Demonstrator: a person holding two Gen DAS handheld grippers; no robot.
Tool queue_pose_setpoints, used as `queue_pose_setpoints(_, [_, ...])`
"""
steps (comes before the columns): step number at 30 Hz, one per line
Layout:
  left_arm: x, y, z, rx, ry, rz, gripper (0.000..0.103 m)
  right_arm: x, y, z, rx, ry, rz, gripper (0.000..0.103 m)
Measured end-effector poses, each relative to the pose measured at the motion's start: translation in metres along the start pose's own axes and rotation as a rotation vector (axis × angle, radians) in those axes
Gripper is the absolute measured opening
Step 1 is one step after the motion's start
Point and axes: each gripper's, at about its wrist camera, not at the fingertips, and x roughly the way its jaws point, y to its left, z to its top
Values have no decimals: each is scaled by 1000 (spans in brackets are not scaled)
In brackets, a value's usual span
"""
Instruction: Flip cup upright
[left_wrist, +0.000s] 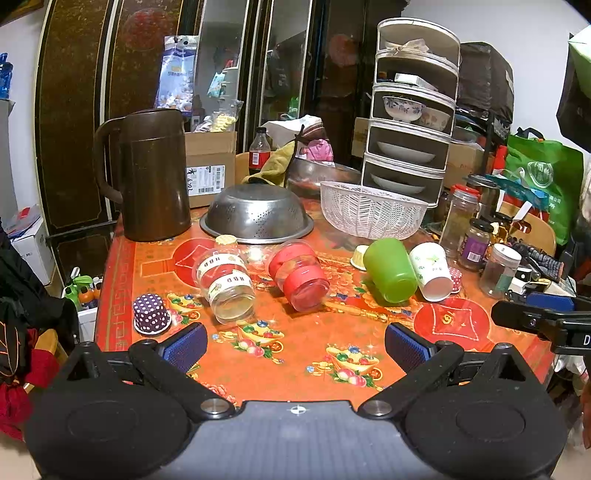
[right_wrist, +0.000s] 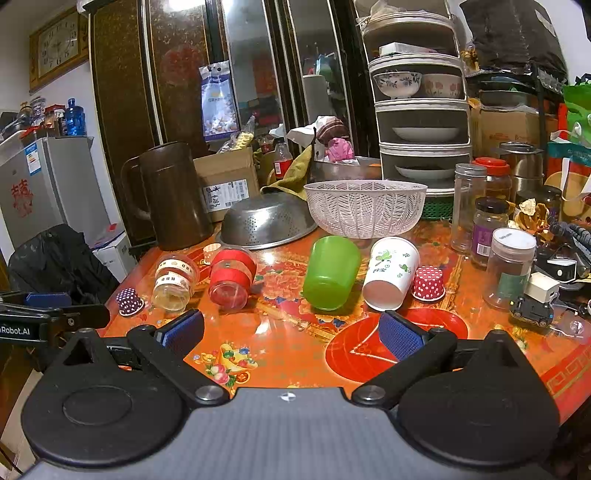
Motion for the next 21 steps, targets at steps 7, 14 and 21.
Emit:
queue_pose_setpoints(7, [0, 0, 0, 0, -1, -2, 103, 0, 0, 0, 0, -2, 1, 102])
queue_pose_setpoints(14, [0, 1, 1, -1, -1, -2, 103, 0, 0, 0, -1, -3, 0, 102])
queue_pose_setpoints(21, [0, 1, 0, -1, -1, -2, 103, 0, -1, 0, -1, 3, -2, 102])
